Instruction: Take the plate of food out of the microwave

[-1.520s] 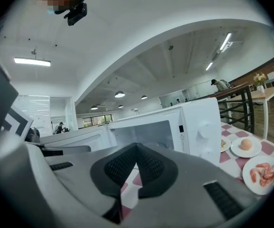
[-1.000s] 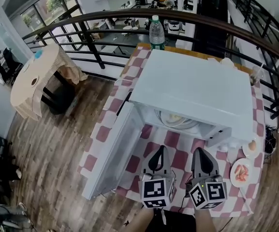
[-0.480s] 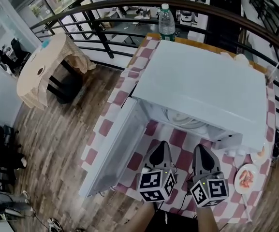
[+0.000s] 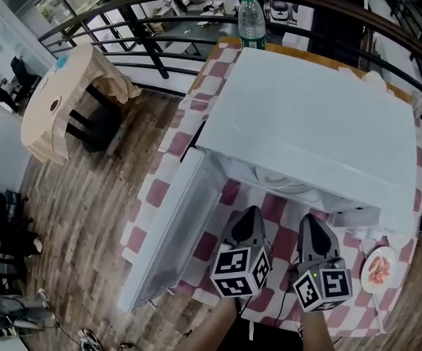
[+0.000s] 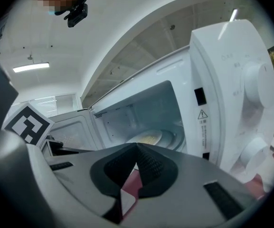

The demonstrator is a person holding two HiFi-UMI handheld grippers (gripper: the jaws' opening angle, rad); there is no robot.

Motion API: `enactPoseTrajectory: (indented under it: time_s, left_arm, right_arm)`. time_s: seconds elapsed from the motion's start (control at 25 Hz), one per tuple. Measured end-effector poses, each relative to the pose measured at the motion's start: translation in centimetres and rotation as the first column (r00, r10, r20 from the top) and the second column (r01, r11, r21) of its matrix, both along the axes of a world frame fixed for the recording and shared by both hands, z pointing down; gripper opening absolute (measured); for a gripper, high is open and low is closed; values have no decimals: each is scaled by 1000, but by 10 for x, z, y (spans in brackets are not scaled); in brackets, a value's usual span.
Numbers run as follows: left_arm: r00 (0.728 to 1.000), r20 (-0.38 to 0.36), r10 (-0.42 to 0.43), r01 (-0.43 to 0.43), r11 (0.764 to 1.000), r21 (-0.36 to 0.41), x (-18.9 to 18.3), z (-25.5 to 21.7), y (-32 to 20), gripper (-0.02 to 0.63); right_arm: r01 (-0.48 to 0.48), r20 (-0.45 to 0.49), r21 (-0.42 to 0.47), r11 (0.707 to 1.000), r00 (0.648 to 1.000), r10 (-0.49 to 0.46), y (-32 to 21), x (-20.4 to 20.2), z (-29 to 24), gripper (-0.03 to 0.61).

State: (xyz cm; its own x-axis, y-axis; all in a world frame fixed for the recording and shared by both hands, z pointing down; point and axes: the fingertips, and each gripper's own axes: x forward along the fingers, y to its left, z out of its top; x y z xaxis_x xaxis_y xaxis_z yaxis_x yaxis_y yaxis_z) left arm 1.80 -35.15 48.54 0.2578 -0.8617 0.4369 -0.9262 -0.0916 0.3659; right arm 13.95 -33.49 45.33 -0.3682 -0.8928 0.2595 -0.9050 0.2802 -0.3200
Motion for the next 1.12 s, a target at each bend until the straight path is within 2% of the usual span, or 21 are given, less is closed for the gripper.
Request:
enactPoseTrajectory:
  time_s: [0.2,0.4,0.56,0.84,0.96,1.12]
  left_arm:
    - [998,-67,21,-22,1000,-16,4,7,-18,15]
    - [995,-97,24,-27,999,-31,7,16,-35,23]
    - [988,-151,-6,-2,999,-53,6,24,-46,73]
    - [953,-294,-76,52,995,-90,4,31,-60,121]
    - [932,-346,-110,73,990,-121,3,35,-65,122]
    - [914,-381,-140,88,984,-152,2,40,-68,122]
  right_arm:
    - [-28,4,-15,1000,1000,28,-4,0,11,-3]
    - [-29,-2,-28,999,1000,29,-9,-6,17,-3]
    - [-23,-13,-40,999,1000,23,-12,-9,21,-3]
    - [-25,-29,-62,998,999,24,-16,-12,32,-3]
    - [-26,-38,-70,997,999,24,-18,-13,33,-3]
    - [-23,-50,-80,997,999,19,-20,-14,33,-3]
